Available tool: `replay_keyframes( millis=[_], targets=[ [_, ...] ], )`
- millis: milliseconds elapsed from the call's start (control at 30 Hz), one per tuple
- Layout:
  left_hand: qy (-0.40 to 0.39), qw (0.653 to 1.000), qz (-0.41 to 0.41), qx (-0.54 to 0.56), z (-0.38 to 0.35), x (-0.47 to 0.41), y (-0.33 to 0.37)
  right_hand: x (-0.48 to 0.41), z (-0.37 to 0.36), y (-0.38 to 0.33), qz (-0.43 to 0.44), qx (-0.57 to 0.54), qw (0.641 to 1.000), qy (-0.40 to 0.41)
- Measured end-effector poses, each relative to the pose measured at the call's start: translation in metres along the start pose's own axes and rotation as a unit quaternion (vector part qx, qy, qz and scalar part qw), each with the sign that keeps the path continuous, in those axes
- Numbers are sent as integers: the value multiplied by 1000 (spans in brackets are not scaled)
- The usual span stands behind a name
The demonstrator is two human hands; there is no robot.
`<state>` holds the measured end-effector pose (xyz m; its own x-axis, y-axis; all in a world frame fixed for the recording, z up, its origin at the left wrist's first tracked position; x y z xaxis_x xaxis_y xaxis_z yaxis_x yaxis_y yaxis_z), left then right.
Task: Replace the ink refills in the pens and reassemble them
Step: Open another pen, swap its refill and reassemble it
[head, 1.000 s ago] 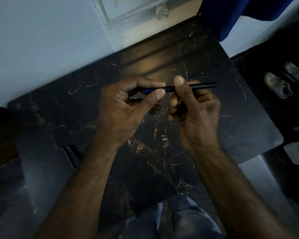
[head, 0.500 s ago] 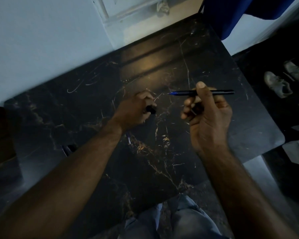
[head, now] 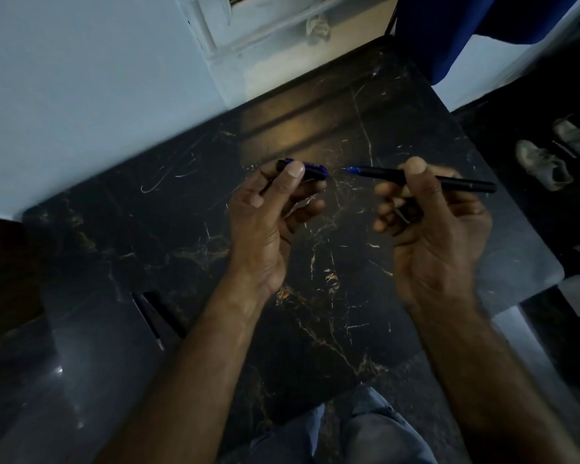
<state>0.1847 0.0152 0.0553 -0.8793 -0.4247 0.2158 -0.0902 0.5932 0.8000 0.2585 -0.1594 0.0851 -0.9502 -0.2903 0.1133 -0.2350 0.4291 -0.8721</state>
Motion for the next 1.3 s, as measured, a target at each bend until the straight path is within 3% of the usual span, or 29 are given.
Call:
replay_keyframes(
  millis=[133,367,533,667,1100,1300],
  targets=[
    [14,998,-9,63,-19,13,12,2,-10,-5,9,0,1000,-3],
    [12,999,-10,44,-18,20,16,8,-15,-3,13,15,1000,-10],
    [12,992,-70,-101,-6,23,22,12,-16,-6,21,7,1000,-5],
    [-52,968,-107,-221,-4,26,27,8,-19,-14,45,24,999,-18],
    [-166,931,-131,-298,-22,30,44,8,-31,-16,36,53,993,-103],
    [-76,958,-136,-242,-24,27,38,8,-37,-7,2,3,994,-113]
  ],
)
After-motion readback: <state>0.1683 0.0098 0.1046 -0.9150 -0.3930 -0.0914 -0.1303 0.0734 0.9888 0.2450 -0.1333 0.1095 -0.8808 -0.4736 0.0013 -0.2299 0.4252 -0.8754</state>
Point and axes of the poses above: each hand's wrist, its own x-axis away from the middle knuckle, its own z-axis out of the back of the hand, y = z × x, the point moved 5 cm from there along -x, towards the middle knuckle, and after that the axes turned 6 degrees about -y, right-handed, at the moved point
